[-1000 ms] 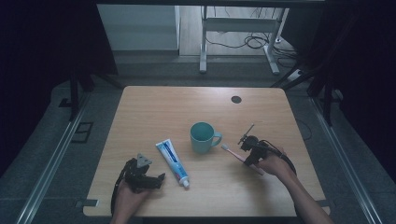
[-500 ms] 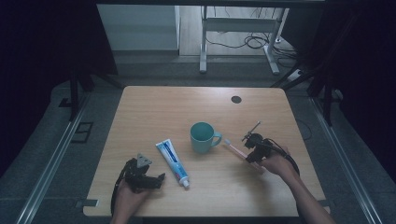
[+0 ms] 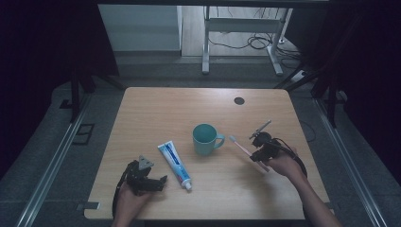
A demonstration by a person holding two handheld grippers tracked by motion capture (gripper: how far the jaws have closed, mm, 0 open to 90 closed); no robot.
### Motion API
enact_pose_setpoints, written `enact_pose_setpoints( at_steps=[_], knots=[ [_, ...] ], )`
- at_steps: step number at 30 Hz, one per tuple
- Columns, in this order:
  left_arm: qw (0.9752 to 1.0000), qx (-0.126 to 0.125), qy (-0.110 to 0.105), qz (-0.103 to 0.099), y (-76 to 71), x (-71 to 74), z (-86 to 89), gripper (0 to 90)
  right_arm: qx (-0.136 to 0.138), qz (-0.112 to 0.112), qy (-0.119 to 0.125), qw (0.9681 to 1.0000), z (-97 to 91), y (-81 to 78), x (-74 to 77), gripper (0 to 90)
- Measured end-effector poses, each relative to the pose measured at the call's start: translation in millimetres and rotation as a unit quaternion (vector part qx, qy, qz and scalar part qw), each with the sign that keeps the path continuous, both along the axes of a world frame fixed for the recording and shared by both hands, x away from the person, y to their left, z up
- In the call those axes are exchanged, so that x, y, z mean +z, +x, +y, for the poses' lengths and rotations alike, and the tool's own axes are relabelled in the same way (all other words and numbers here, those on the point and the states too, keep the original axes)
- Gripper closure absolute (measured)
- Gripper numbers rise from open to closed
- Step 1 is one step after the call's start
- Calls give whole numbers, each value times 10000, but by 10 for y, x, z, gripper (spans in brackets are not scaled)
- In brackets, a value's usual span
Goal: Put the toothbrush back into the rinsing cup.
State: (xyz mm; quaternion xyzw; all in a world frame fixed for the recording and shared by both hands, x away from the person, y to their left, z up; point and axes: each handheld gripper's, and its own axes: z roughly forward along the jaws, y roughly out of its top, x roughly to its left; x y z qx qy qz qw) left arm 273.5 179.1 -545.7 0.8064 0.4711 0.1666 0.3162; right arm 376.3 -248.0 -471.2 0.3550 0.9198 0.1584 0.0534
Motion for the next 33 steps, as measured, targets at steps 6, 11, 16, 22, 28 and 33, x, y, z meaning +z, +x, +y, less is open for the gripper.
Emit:
enact_pose_setpoints(
  at_steps=[6,11,16,22,28,33],
  knots=[
    [10000,-1,0,1,0,0,0,16,-19,-188,217,9996,-14,-21,125,787],
    [10000,2,-2,-1,0,0,0,16,-39,-381,406,9984,-28,-35,229,787],
    [10000,0,-2,0,0,0,0,16,-48,-566,542,9969,-34,-49,279,787],
    [10000,0,-1,-1,0,0,0,16,-70,-849,767,9934,-37,-65,353,787],
    [10000,-9,8,-2,1,0,1,16,-55,-1099,1058,9883,-14,-88,447,787],
    [10000,-27,24,-11,3,1,4,16,-40,-1291,1306,9830,31,-102,514,787]
  ],
)
